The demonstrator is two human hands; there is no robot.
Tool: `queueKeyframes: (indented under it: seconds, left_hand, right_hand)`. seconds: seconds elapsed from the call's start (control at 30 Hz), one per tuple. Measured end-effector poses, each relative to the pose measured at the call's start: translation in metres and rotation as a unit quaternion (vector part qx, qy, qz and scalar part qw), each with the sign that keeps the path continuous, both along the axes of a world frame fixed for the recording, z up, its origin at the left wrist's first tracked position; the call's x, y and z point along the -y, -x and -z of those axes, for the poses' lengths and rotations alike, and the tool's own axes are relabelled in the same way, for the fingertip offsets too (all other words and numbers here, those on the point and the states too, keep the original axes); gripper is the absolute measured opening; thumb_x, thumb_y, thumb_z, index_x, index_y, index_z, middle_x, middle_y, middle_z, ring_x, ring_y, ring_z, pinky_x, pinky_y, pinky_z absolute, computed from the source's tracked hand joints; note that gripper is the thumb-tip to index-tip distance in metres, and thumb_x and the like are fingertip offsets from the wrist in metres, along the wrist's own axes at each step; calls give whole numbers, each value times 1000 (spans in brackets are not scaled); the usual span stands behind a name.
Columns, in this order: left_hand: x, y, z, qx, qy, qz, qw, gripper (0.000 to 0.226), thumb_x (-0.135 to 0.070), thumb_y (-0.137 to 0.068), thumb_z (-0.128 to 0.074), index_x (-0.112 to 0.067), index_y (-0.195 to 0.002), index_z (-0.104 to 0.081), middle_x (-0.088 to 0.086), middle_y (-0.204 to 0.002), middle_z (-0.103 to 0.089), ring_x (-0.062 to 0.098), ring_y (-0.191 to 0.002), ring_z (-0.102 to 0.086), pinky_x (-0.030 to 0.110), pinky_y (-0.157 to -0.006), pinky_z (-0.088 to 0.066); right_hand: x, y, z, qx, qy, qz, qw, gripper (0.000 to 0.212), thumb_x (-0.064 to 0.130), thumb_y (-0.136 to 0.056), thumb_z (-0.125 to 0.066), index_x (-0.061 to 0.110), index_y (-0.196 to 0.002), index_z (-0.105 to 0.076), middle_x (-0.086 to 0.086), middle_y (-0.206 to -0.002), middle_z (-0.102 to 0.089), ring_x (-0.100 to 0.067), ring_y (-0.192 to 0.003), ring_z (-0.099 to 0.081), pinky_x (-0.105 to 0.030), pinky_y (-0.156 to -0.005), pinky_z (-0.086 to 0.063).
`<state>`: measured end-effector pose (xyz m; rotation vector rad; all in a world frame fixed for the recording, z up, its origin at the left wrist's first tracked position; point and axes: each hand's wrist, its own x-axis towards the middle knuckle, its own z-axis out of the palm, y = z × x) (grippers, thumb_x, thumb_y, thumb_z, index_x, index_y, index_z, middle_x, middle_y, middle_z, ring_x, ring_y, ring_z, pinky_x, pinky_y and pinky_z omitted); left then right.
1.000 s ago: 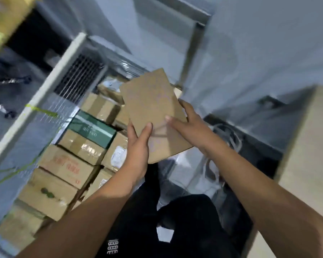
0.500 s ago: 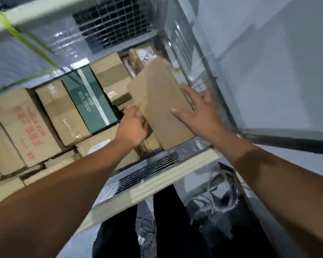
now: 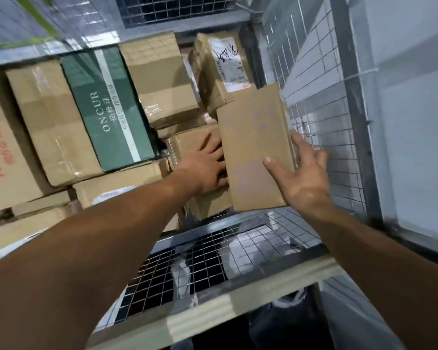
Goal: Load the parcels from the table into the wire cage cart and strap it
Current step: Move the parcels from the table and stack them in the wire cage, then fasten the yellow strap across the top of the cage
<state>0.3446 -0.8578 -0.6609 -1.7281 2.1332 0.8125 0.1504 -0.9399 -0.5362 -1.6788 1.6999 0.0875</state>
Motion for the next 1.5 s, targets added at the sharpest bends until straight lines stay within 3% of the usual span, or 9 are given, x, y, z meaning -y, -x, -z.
queueKeyframes:
  seconds: [0.23, 0.43, 0.57, 0.67, 0.83, 1.03, 1.23, 1.37, 1.5]
  left_hand:
    - [-40, -36, 11, 27, 55, 34, 998, 80, -72, -93, 4, -36, -164, 0, 2, -174, 5, 33, -158, 17, 56, -123, 19]
    - [-48, -52, 16, -83, 128, -8, 988, 87, -77, -96, -25, -18, -159, -30, 9, -169, -28, 29, -160, -11, 51, -128, 2]
    - [-50, -45, 18, -95, 138, -33, 985, 86, -80, -95, -24, -31, -164, -14, 9, -169, -24, 27, -160, -10, 48, -129, 5]
    - [-45, -38, 17, -73, 123, -42, 989, 80, -76, -96, -30, -39, -164, -10, 7, -171, -17, 25, -160, -2, 45, -127, 11]
    - [-57, -46, -17, -118, 104, -152, 976, 76, -67, -98, -46, -32, -162, -28, 2, -170, -26, 27, -160, -9, 42, -127, 1]
    - [-97, -103, -123, -81, 276, -384, 877, 59, -50, -99, -55, -11, -143, -59, 8, -150, -57, 36, -150, -36, 59, -119, -31]
    - [-113, -208, -210, 26, 439, -518, 734, 40, -24, -95, -63, -6, -131, -65, 10, -136, -65, 40, -142, -44, 60, -121, -23]
    - [-97, -291, -237, 94, 461, -580, 665, 39, -22, -99, -60, -3, -134, -59, 14, -137, -60, 43, -142, -43, 59, -121, -22]
    - [-114, -353, -234, 129, 408, -648, 630, 42, -27, -102, -56, -6, -138, -57, 14, -144, -54, 40, -143, -40, 57, -121, -19]
  right_hand:
    - [7, -1, 15, 48, -55, -17, 997, 79, 50, -94, -71, 47, -159, -27, 5, -141, -36, -11, -125, -42, -33, -109, -34]
    - [20, -2, 55, -12, -58, -107, 992, 109, 61, -85, -76, 37, -165, -6, -1, -165, -30, -27, -152, -30, -50, -125, -27]
    - [16, -1, 76, -169, -47, -237, 956, 132, 83, -79, -62, 24, -162, 21, -15, -173, 1, -36, -159, 2, -54, -128, -9]
    - [10, -9, 87, -239, -17, -339, 910, 126, 94, -77, -45, 34, -154, 35, -29, -168, 17, -44, -157, 15, -57, -126, -2]
    - [15, -26, 68, -254, -9, -351, 901, 117, 83, -85, -52, 32, -163, 19, -17, -171, 21, -40, -157, 19, -56, -128, 4]
    - [-7, -144, -24, 22, 94, -324, 941, 85, 52, -97, -63, 26, -165, -19, -6, -174, -11, -24, -161, 3, -49, -131, -6]
    - [-12, -329, -110, 265, 202, -374, 866, 59, 30, -104, -56, 6, -156, -42, -16, -163, -38, -32, -158, -20, -46, -130, -13]
    - [11, -438, -125, 230, 244, -400, 853, 59, 35, -106, -45, 8, -159, -37, -16, -158, -44, -34, -153, -31, -48, -127, -17]
    - [7, -467, -93, 9, 254, -553, 793, 65, 53, -108, -23, 23, -164, -26, -14, -153, -50, -34, -144, -40, -51, -123, -21]
